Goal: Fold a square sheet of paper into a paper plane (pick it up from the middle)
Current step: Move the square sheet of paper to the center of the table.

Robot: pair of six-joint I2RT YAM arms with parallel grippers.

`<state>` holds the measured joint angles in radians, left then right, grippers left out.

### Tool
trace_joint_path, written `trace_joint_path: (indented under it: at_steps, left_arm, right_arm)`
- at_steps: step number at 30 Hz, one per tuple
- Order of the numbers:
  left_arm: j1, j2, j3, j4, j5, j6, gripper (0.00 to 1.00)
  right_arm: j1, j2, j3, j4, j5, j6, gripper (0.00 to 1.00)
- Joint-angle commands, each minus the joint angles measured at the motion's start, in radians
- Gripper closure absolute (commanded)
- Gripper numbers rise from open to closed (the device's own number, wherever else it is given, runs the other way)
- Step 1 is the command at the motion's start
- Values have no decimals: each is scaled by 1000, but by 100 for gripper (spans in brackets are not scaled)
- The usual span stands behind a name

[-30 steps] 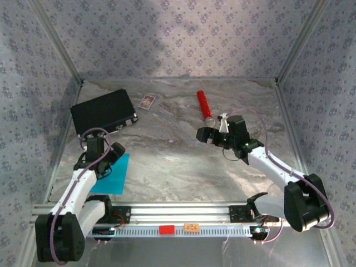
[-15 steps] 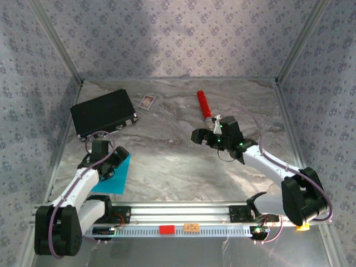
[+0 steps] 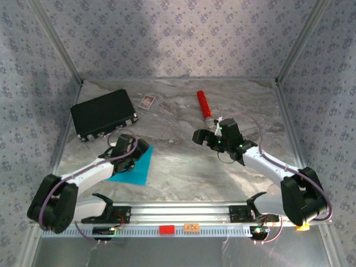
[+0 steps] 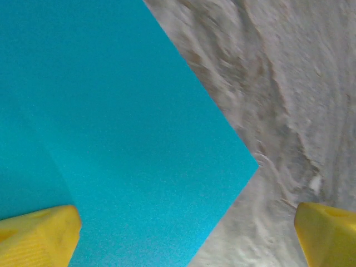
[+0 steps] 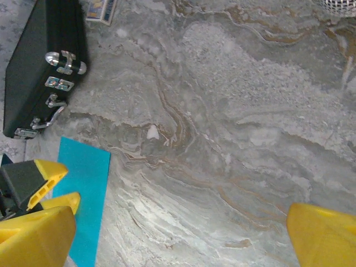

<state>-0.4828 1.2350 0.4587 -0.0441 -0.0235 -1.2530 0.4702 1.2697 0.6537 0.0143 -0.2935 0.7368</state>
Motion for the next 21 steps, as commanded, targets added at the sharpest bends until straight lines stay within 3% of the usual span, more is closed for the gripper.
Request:
trace_joint_path:
  at_steps: [1, 6, 12, 16, 21]
  left_arm:
    - [-91, 121, 29, 3, 17, -166, 0]
    - [-149, 185, 186, -81, -5, -42, 0]
    - [-78, 173, 317, -316, 26, 360, 0]
    - [27, 190, 331, -371, 163, 573, 0]
    - [88, 243, 344, -372, 315, 691, 0]
  right_arm:
    - [6, -22, -21, -3, 27, 38, 1]
    - [2, -36, -29, -4, 35, 35, 1]
    - [3, -34, -26, 10, 22, 28, 1]
    - [7, -12, -17, 27, 5, 33, 1]
    - [13, 2, -10, 28, 6, 33, 1]
